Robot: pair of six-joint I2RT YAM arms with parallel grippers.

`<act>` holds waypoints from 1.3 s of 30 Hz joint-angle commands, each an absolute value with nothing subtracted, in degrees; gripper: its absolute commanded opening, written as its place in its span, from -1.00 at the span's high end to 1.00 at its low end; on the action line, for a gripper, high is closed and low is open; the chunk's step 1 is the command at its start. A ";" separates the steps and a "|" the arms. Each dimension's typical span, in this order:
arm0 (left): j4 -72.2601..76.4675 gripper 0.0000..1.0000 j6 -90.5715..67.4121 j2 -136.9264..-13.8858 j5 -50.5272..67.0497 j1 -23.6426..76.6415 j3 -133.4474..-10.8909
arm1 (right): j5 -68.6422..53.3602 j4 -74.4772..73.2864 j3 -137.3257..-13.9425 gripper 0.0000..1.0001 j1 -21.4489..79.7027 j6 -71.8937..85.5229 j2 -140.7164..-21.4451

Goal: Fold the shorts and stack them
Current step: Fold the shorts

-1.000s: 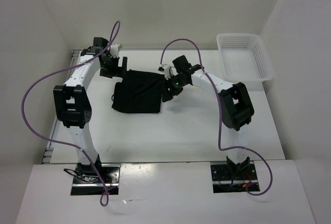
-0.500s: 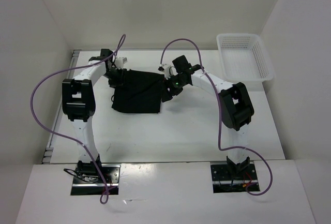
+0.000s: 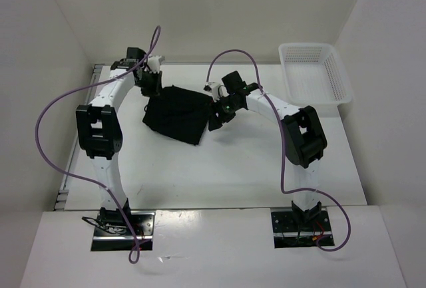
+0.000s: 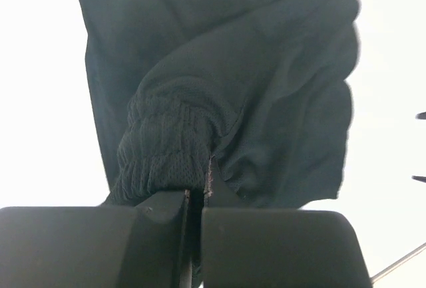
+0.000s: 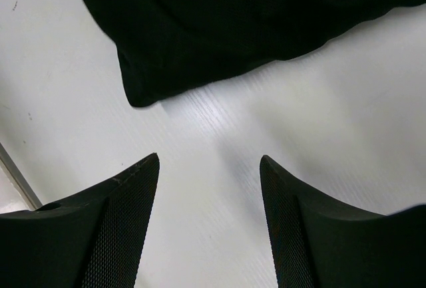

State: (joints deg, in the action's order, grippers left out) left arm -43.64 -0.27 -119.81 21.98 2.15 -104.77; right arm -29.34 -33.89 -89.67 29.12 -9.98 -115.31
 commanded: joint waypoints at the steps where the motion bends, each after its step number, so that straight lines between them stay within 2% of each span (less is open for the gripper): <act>1: -42.89 1.00 0.00 -114.96 24.79 3.16 -109.95 | -29.18 -32.17 -90.26 -0.34 29.79 -10.46 -115.31; 6: -42.28 1.00 0.00 -115.75 24.79 3.16 -112.41 | -28.65 -32.70 -89.21 -0.32 29.79 -11.60 -114.79; 10: -41.23 0.97 0.00 -121.18 25.40 3.16 -117.32 | -28.13 -32.70 -89.21 -0.32 29.79 -11.60 -114.79; 14: -38.85 0.63 0.00 -128.22 21.63 3.16 -123.56 | -26.90 -33.22 -89.21 -0.32 29.79 -12.12 -115.40; 17: -38.32 0.55 0.00 -134.11 17.59 2.55 -128.92 | -26.10 -33.75 -88.59 -0.32 29.79 -12.13 -114.35; 19: -37.62 0.40 0.00 -136.66 15.39 1.24 -129.55 | -25.49 -33.75 -87.46 -0.32 29.79 -12.13 -113.56; 22: -37.10 0.02 0.00 -137.37 14.68 -0.08 -128.94 | -24.44 -33.22 -86.92 -0.32 29.09 -11.52 -112.94; 24: -37.09 -0.10 0.00 -138.08 13.54 -0.09 -128.94 | -24.43 -32.70 -87.71 -0.32 28.57 -10.99 -112.94; 25: -37.09 -0.41 0.00 -138.08 13.01 -0.61 -128.94 | -24.43 -32.70 -88.32 -0.32 28.56 -10.46 -112.94; 27: -37.09 -0.79 0.00 -137.12 13.01 -0.62 -129.55 | -24.43 -31.90 -90.95 -0.32 28.04 -8.10 -113.47; 29: -37.09 -1.00 0.00 -134.49 13.01 -1.14 -129.55 | -24.43 -30.24 -93.07 -0.32 27.17 -4.07 -114.17; 34: -38.23 -1.00 0.00 -125.79 13.54 -1.67 -119.74 | -24.43 -27.33 -99.57 -0.34 24.00 3.68 -118.65; 39: -36.49 -1.00 0.00 -119.71 16.96 -1.67 -99.72 | -25.84 -24.62 -102.39 -0.34 22.85 12.55 -123.73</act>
